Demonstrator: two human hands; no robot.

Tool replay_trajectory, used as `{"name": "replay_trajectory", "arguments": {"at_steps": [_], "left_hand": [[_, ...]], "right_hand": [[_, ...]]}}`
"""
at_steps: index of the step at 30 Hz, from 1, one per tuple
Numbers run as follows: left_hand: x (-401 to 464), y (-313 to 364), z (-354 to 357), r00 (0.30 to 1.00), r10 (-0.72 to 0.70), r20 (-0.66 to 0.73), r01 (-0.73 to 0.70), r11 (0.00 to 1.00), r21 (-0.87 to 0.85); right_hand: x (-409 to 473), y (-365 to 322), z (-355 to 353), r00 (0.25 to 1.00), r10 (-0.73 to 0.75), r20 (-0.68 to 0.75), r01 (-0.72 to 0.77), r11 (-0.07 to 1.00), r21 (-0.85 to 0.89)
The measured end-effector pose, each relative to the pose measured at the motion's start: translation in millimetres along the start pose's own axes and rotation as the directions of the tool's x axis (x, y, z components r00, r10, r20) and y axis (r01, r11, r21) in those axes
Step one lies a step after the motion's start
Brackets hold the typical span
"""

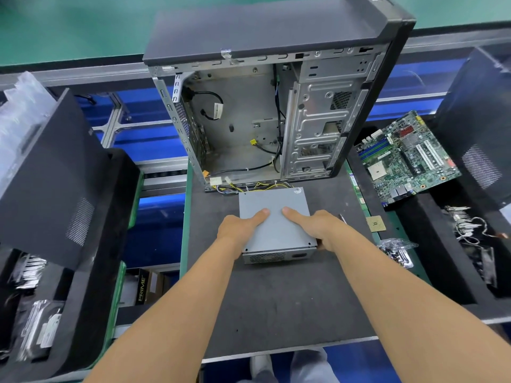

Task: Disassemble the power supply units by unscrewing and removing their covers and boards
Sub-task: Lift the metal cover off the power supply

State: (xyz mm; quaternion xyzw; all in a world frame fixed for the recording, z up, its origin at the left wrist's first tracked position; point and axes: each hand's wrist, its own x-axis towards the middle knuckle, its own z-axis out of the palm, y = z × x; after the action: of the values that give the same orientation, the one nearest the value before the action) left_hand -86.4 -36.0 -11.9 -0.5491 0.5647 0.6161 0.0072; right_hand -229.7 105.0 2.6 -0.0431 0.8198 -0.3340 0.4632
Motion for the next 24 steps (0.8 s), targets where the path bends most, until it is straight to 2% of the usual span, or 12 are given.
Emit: {"name": "replay_trajectory", "arguments": {"at_steps": [4,8,15,24], "left_hand": [[-0.5,1.1,-1.3,1.000,0.021,0.003,-0.021,0.999,0.036],[4.4,4.4,-0.4,0.999,0.012,-0.036,-0.017,0.993,-0.113],[17.0,22.3,3.8,1.000,-0.007,-0.022,0.003,0.986,-0.169],[19.7,33.8,-0.3,1.000,-0.012,0.005,0.013,0.991,-0.130]], "right_hand": [[1.9,-3.0,-6.2,0.999,0.032,0.031,-0.035,0.996,0.088],[8.4,-22.0,-11.5,0.999,0.030,-0.034,-0.026,0.993,0.119],[19.7,-29.0,-2.1,1.000,-0.012,-0.026,0.017,0.984,0.176],[23.5,-34.4,-6.1,0.999,-0.010,-0.054,0.015,0.995,0.100]]}}
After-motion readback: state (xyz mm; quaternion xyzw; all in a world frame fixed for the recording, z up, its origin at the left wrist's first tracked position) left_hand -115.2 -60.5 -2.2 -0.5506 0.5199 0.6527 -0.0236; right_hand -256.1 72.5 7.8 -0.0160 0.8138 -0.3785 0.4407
